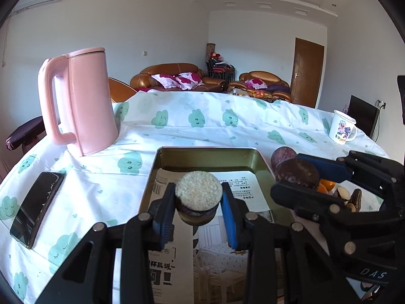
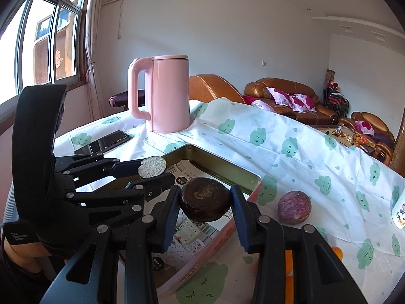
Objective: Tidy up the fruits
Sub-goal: 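Carry the cake with left gripper while right carries the dark fruit over the tin, then open both grippers to drop the cake and dark fruit into the tin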
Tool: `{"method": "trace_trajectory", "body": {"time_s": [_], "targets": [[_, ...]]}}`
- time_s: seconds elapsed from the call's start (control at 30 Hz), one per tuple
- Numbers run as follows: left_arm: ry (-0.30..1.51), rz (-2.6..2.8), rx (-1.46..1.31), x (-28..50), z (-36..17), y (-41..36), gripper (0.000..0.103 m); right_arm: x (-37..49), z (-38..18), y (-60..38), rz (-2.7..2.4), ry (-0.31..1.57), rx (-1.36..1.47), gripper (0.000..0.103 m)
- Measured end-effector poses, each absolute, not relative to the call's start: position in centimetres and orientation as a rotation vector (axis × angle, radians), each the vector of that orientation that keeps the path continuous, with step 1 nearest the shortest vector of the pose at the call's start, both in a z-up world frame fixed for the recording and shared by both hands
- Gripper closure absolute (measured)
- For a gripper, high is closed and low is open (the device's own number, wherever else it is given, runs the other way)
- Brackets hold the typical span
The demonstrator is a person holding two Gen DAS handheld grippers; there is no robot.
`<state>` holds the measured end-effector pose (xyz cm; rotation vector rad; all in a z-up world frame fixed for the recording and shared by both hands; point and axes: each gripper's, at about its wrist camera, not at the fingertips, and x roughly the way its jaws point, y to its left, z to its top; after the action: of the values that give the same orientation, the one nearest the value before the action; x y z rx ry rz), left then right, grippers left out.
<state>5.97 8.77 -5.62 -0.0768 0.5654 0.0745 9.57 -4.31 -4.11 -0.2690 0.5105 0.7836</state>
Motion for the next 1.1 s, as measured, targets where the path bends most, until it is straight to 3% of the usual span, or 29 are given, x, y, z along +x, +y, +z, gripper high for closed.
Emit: {"method": "trace_trajectory", "body": {"time_s": [1.1], "targets": [[0.659,0.112,-0.076,7.9,-6.5,10.5,0.066,11.7,-7.1,-1.7,0.777,0.631,-0.316,0.06]]}}
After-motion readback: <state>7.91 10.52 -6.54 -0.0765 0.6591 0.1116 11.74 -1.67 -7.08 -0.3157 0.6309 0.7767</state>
